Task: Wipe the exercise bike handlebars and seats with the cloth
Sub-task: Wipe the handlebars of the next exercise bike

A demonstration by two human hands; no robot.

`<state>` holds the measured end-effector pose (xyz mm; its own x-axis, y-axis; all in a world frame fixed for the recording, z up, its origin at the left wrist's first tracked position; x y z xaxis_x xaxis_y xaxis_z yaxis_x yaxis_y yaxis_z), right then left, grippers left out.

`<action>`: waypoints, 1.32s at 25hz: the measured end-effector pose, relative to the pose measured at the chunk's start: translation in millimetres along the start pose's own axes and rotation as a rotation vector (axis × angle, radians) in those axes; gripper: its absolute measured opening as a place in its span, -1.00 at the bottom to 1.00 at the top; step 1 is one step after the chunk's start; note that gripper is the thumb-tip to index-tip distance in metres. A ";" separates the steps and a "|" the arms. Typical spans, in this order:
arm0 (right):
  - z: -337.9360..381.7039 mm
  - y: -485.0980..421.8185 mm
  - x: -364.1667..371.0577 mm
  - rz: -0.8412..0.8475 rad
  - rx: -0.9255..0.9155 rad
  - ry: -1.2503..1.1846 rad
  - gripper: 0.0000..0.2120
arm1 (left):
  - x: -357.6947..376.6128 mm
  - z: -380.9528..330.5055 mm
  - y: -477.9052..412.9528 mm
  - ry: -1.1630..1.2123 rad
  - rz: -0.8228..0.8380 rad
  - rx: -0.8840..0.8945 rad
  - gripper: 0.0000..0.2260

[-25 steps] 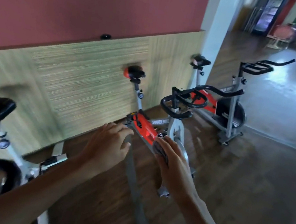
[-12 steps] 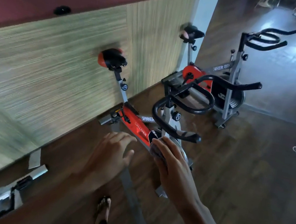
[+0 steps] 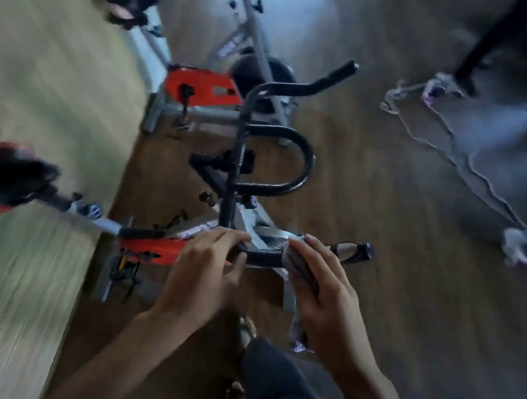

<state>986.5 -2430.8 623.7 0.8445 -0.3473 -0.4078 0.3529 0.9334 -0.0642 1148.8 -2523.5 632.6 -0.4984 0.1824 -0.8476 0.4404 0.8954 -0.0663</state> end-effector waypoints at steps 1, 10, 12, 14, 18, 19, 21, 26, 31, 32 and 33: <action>-1.1 -5.8 0.1 -0.077 0.034 -0.013 -0.65 | 3.7 -3.3 -20.0 0.031 0.030 0.066 -0.78; 0.2 -8.1 11.8 -0.708 0.317 0.004 -0.62 | 75.9 -37.3 -118.8 0.234 0.634 0.477 -0.79; 8.2 2.2 19.3 -0.850 0.366 0.015 -0.62 | 92.3 -43.4 -122.4 0.283 0.776 0.531 -0.76; 18.4 13.3 30.3 -1.028 0.372 0.087 -0.64 | 103.1 -48.5 -124.0 0.355 0.901 0.531 -0.77; 19.6 23.3 55.9 -1.364 0.407 0.288 -0.65 | 119.6 -71.8 -128.7 0.436 1.034 0.584 -0.78; 14.5 20.3 60.1 -1.435 0.405 0.269 -0.65 | 125.5 -81.2 -128.1 0.462 1.080 0.596 -0.77; 6.1 7.4 65.2 -1.541 0.411 0.240 -0.63 | 141.6 -97.0 -123.3 0.507 1.230 0.506 -0.75; -13.0 -35.5 40.6 -1.628 0.483 0.408 -0.61 | 175.0 -111.0 -113.0 0.635 1.615 0.037 -0.62; -46.8 -49.8 49.0 -1.473 0.694 0.642 -0.54 | 187.4 -109.3 -110.5 0.673 1.846 -0.044 -0.44; -47.7 -48.5 45.9 -1.479 0.676 0.656 -0.56 | 190.2 -109.3 -112.8 0.654 1.840 -0.012 -0.44; -48.3 -45.2 40.2 -1.512 0.661 0.658 -0.56 | 193.0 -109.3 -115.0 0.633 1.826 0.021 -0.45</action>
<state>985.1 -2482.6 566.2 -0.5668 -0.5432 -0.6194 0.8238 -0.3822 -0.4186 920.3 -2546.9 534.2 0.3494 0.8497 0.3949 0.6667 -0.5216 0.5324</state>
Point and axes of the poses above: each hand's wrist, its own y-axis away from the middle knuckle, its own x-axis out of the palm, z = x × y, the point moved 8 cm from there along -y, towards the middle knuckle, and after that the axes turned 5 degrees about -y, right-handed, at the moved point
